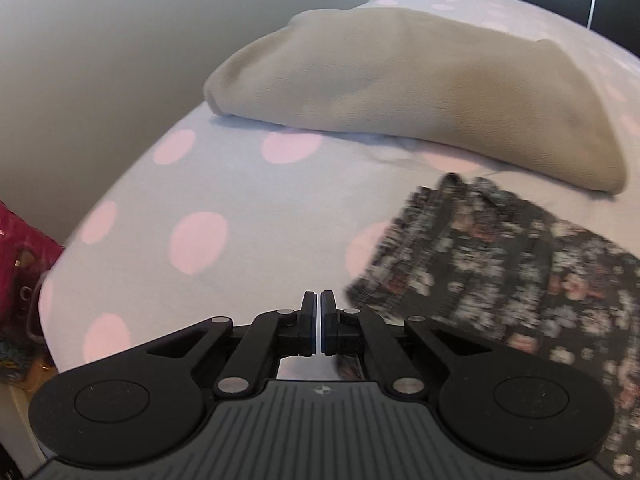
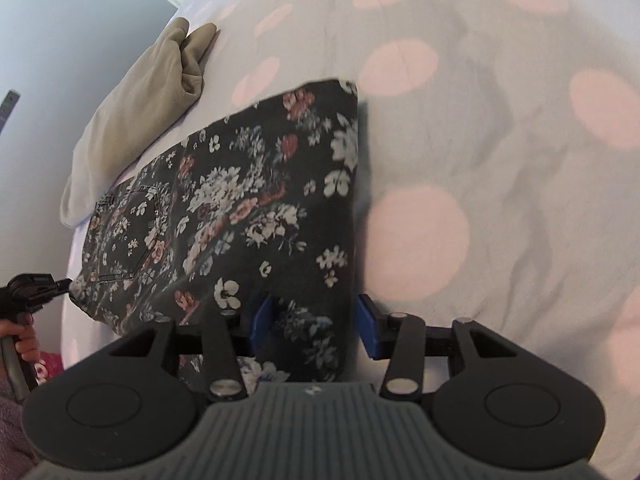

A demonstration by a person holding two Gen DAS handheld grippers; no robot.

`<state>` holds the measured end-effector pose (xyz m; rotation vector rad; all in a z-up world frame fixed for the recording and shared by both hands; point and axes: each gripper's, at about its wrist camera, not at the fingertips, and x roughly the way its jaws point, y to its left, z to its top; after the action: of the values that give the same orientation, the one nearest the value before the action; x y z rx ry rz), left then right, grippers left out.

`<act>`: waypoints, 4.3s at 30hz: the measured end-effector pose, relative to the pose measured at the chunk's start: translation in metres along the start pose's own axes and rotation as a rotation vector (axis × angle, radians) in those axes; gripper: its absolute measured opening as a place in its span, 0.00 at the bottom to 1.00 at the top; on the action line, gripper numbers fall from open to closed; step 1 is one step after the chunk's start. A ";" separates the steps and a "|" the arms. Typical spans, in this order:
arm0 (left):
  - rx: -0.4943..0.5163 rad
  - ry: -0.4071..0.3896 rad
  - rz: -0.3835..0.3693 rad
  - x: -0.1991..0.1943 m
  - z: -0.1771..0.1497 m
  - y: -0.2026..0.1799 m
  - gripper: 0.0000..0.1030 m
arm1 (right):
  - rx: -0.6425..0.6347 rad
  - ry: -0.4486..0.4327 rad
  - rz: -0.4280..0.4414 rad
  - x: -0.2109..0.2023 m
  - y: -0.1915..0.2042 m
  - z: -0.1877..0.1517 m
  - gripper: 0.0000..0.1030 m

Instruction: Fold clothes

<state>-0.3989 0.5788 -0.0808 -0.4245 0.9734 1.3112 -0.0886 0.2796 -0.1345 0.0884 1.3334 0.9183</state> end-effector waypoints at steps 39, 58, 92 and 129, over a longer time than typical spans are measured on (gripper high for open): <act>0.432 -0.011 -0.412 -0.175 -0.109 -0.201 0.03 | 0.221 -0.039 0.004 -0.136 -0.029 -0.103 0.03; 0.568 0.132 -0.416 -0.170 -0.166 -0.266 0.03 | 0.149 0.041 -0.142 -0.132 -0.062 -0.074 0.08; 0.701 0.075 -0.283 -0.216 -0.208 -0.332 0.41 | -1.509 0.031 -0.269 -0.113 -0.031 -0.062 0.43; 0.948 0.019 -0.183 -0.213 -0.252 -0.361 0.44 | -2.024 -0.053 -0.202 -0.077 -0.047 -0.091 0.52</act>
<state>-0.1413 0.1677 -0.1438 0.2063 1.4043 0.5686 -0.1381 0.1622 -0.1253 -1.4969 -0.1143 1.6393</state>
